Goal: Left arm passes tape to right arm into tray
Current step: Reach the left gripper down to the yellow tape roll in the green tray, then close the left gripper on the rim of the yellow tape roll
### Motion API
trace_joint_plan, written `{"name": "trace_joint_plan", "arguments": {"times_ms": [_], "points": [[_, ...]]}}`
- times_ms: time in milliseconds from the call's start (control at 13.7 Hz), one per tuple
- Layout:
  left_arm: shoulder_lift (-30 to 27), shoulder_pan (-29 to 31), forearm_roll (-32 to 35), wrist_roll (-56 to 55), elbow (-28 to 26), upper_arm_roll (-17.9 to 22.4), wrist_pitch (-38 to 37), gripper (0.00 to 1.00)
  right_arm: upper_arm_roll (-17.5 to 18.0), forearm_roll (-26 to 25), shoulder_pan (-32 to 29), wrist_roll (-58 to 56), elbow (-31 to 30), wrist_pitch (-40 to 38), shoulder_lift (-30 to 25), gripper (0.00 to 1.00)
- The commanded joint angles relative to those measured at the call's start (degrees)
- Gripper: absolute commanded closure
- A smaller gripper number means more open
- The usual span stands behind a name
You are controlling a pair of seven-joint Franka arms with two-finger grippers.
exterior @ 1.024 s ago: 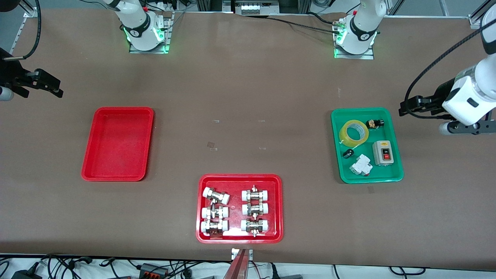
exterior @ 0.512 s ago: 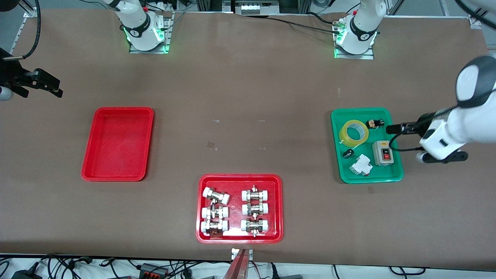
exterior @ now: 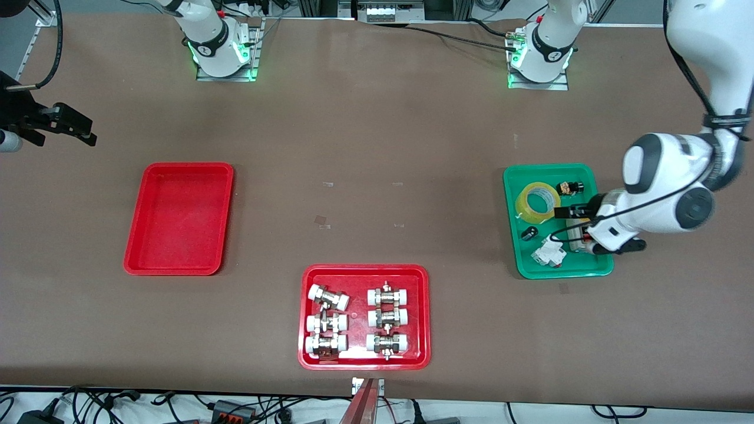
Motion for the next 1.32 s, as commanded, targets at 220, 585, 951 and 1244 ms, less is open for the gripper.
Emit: {"name": "trace_joint_plan", "arguments": {"times_ms": [220, 585, 951, 1244], "points": [[-6.0, 0.8, 0.6, 0.1, -16.3, -0.3, 12.8, 0.0, 0.5, 0.7, -0.8, -0.7, -0.2, -1.3, -1.3, 0.0], [-5.2, 0.7, 0.6, 0.0, -16.4, -0.3, 14.1, 0.02, 0.5, 0.7, -0.8, -0.4, -0.2, -1.3, -1.2, 0.0], [-4.5, 0.5, 0.7, -0.1, -16.4, -0.1, 14.8, 0.23, 0.5, 0.7, -0.9, -0.2, -0.3, -1.4, -1.2, 0.0], [-4.3, 0.6, 0.7, 0.1, -16.3, -0.1, 14.7, 0.68, 0.4, 0.7, -1.0, -0.2, -0.3, -2.1, -1.2, 0.0]]}}
